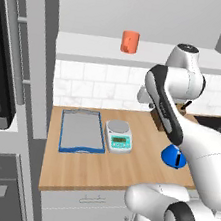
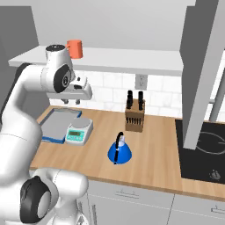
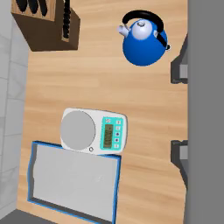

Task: Pick the kettle from the counter and place it on the tray. Then pick the mug from the cabinet and place it on the tray. Then close the cabinet doors.

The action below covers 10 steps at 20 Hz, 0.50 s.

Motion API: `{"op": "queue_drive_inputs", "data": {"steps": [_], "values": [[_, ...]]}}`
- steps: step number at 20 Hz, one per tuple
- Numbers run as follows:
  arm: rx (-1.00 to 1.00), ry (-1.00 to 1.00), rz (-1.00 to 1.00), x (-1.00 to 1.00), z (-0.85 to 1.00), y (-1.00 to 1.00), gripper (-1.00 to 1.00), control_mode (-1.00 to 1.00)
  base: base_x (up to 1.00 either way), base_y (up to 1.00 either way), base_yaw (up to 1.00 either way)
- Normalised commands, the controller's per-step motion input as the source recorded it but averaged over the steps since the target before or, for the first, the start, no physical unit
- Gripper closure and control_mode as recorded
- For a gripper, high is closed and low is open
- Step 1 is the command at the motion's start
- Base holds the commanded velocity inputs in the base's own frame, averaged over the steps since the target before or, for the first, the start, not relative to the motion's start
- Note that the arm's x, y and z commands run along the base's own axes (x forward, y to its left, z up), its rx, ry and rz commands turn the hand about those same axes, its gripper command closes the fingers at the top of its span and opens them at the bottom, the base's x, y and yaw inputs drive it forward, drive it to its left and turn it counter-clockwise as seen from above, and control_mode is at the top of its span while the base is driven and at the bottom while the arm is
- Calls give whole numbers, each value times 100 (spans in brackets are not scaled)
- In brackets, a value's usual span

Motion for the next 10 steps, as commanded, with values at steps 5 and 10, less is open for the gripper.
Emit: {"op": "queue_drive_inputs", "data": {"steps": [5,10], "values": [[3,-6,0,-26,-4,-9,-100,-100,0,0,0],[2,-13,0,-41,-8,-25,-100,-100,0,0,0]]}}
